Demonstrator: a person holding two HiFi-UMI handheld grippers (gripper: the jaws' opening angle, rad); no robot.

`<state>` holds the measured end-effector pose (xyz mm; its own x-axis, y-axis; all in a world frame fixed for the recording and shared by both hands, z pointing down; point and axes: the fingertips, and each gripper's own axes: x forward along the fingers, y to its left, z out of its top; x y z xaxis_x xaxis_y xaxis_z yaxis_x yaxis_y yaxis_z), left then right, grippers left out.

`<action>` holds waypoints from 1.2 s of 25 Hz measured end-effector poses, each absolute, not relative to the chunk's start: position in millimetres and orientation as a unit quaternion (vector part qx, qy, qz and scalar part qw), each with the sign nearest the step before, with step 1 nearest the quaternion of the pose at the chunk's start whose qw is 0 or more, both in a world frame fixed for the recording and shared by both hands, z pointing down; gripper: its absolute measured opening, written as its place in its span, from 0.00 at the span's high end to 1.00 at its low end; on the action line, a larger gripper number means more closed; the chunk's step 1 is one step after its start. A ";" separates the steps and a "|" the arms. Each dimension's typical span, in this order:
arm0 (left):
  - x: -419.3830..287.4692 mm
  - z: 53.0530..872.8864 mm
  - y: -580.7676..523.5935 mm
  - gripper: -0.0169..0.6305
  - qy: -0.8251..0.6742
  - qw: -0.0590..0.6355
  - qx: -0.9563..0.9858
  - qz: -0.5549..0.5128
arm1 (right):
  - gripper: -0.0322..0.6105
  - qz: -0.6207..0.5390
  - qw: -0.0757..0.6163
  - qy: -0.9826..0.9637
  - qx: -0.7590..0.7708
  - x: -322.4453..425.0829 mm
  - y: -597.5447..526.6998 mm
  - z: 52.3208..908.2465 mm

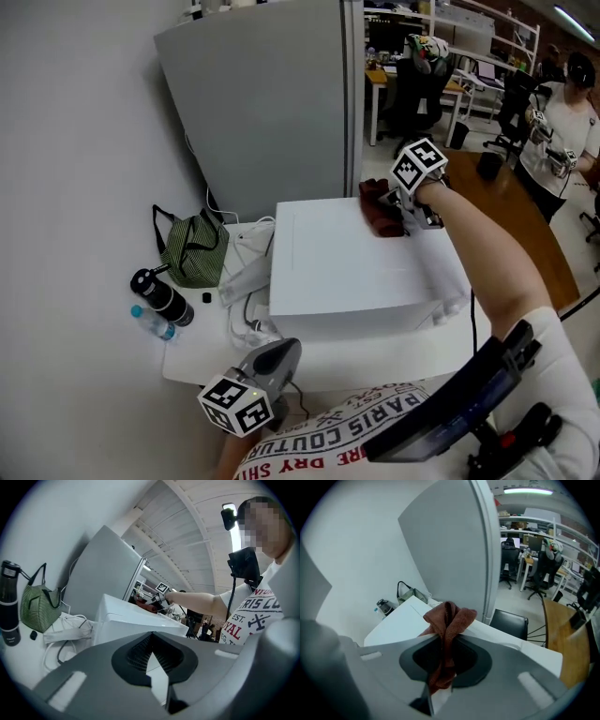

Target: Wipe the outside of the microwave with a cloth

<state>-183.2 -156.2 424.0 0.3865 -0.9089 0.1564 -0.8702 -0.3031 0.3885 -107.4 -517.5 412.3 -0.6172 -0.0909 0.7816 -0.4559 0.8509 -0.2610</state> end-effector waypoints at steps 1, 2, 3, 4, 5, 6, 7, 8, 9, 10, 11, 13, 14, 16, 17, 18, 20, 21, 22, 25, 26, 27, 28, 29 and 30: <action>-174.9 423.8 -162.5 0.96 -0.542 0.210 0.812 -0.044 | 0.88 0.229 0.405 -0.869 0.169 -89.6 -523.7 412.4; -166.4 423.3 -168.3 0.96 -0.533 0.210 0.818 -0.042 | 0.88 0.235 0.401 -0.867 0.180 -72.0 -529.4 412.2; -157.8 422.8 -173.5 0.96 -0.524 0.211 0.824 -0.040 | 0.88 0.241 0.397 -0.865 0.191 -54.3 -534.5 411.9; -149.1 422.5 -178.1 0.96 -0.515 0.212 0.830 -0.037 | 0.88 0.248 0.392 -0.863 0.202 -36.5 -539.0 411.5; -140.8 422.5 -182.3 0.96 -0.506 0.213 0.835 -0.035 | 0.88 0.255 0.387 -0.861 0.212 -19.0 -543.0 411.1; -133.3 422.8 -186.2 0.96 -0.498 0.214 0.840 -0.033 | 0.88 0.261 0.381 -0.858 0.222 -2.4 -546.7 410.7; -126.8 423.6 -189.8 0.96 -0.491 0.215 0.843 -0.031 | 0.88 0.266 0.376 -0.856 0.233 13.0 -550.5 410.4; -121.1 424.6 -192.9 0.96 -0.486 0.216 0.847 -0.030 | 0.88 0.271 0.371 -0.854 0.243 27.3 -554.0 410.4; -116.0 425.9 -195.7 0.96 -0.480 0.217 0.849 -0.030 | 0.88 0.276 0.365 -0.853 0.252 40.3 -557.0 410.7; -111.1 427.3 -198.1 0.96 -0.475 0.219 0.852 -0.029 | 0.88 0.280 0.358 -0.852 0.260 51.9 -559.2 411.0; -106.4 428.7 -199.9 0.96 -0.469 0.221 0.854 -0.027 | 0.88 0.284 0.351 -0.852 0.266 61.5 -560.3 411.2; -98.1 431.3 -201.9 0.96 -0.460 0.226 0.858 -0.023 | 0.88 0.292 0.332 -0.855 0.272 73.8 -560.2 410.9; -94.8 432.2 -202.3 0.96 -0.456 0.228 0.860 -0.021 | 0.88 0.292 0.325 -0.856 0.277 77.6 -559.8 410.5; -90.2 432.7 -201.8 0.96 -0.451 0.231 0.862 -0.019 | 0.88 0.282 0.322 -0.856 0.290 83.6 -559.8 409.2; -88.8 432.5 -200.8 0.96 -0.449 0.232 0.863 -0.017 | 0.88 0.274 0.323 -0.856 0.297 86.5 -559.8 408.4; -87.7 432.3 -199.3 0.96 -0.447 0.232 0.864 -0.016 | 0.88 0.266 0.323 -0.856 0.305 89.6 -559.6 407.4; -86.3 432.5 -195.5 0.96 -0.444 0.234 0.865 -0.012 | 0.88 0.251 0.317 -0.857 0.319 95.6 -557.8 404.6; -86.1 432.8 -193.2 0.96 -0.444 0.235 0.865 -0.010 | 0.88 0.245 0.309 -0.861 0.322 97.5 -556.0 401.9; -86.5 432.7 -190.9 0.96 -0.443 0.236 0.865 -0.008 | 0.88 0.240 0.298 -0.866 0.324 98.1 -553.4 397.6; -91.7 429.2 -184.5 0.96 -0.443 0.232 0.866 -0.003 | 0.88 0.217 0.251 -0.889 0.316 90.4 -538.0 373.8; -94.3 427.0 -182.2 0.96 -0.443 0.229 0.867 -0.002 | 0.88 0.204 0.232 -0.900 0.307 84.5 -528.0 363.0; -97.1 424.6 -179.7 0.96 -0.442 0.226 0.868 -0.001 | 0.88 0.190 0.212 -0.913 0.294 77.7 -514.6 351.8; -99.9 422.4 -176.7 0.96 -0.441 0.223 0.869 0.000 | 0.88 0.175 0.190 -0.925 0.280 70.8 -498.2 340.9; -102.6 420.5 -173.1 0.96 -0.440 0.221 0.870 0.000 | 0.88 0.162 0.167 -0.935 0.266 64.2 -478.9 330.7; -105.0 419.0 -168.8 0.96 -0.439 0.220 0.871 0.000 | 0.88 0.150 0.145 -0.945 0.252 57.9 -456.7 321.8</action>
<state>-105.0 -168.8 419.0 0.6143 -0.7649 0.1937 -0.7650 -0.5172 0.3838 57.9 -456.7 321.8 -0.8309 -0.4322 0.3503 -0.5197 0.8278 -0.2112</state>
